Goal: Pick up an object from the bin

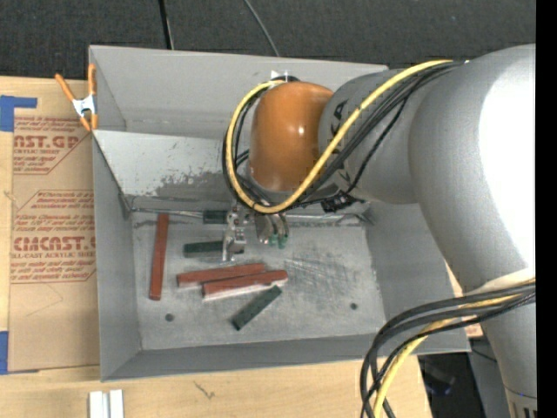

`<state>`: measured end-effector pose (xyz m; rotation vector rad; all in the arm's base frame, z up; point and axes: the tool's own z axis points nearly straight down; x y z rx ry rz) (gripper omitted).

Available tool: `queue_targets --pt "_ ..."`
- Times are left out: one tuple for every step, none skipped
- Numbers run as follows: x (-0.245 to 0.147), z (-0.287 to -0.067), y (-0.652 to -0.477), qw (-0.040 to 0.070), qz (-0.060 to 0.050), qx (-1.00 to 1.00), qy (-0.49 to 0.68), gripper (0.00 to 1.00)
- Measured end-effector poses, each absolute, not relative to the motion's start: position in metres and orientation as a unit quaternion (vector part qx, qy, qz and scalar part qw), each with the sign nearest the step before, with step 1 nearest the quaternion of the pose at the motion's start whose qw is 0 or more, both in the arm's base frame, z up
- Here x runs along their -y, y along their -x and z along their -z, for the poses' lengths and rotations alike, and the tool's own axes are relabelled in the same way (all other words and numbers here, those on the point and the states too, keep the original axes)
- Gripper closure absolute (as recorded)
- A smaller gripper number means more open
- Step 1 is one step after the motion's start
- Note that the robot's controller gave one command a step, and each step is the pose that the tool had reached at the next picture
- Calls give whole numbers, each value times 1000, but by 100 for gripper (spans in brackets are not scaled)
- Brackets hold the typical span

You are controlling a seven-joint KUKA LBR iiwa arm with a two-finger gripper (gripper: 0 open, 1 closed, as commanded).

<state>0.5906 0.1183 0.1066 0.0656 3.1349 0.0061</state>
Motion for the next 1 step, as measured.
queue_targets --pt "-118 -120 -591 1 -1 -1000 -21 100"
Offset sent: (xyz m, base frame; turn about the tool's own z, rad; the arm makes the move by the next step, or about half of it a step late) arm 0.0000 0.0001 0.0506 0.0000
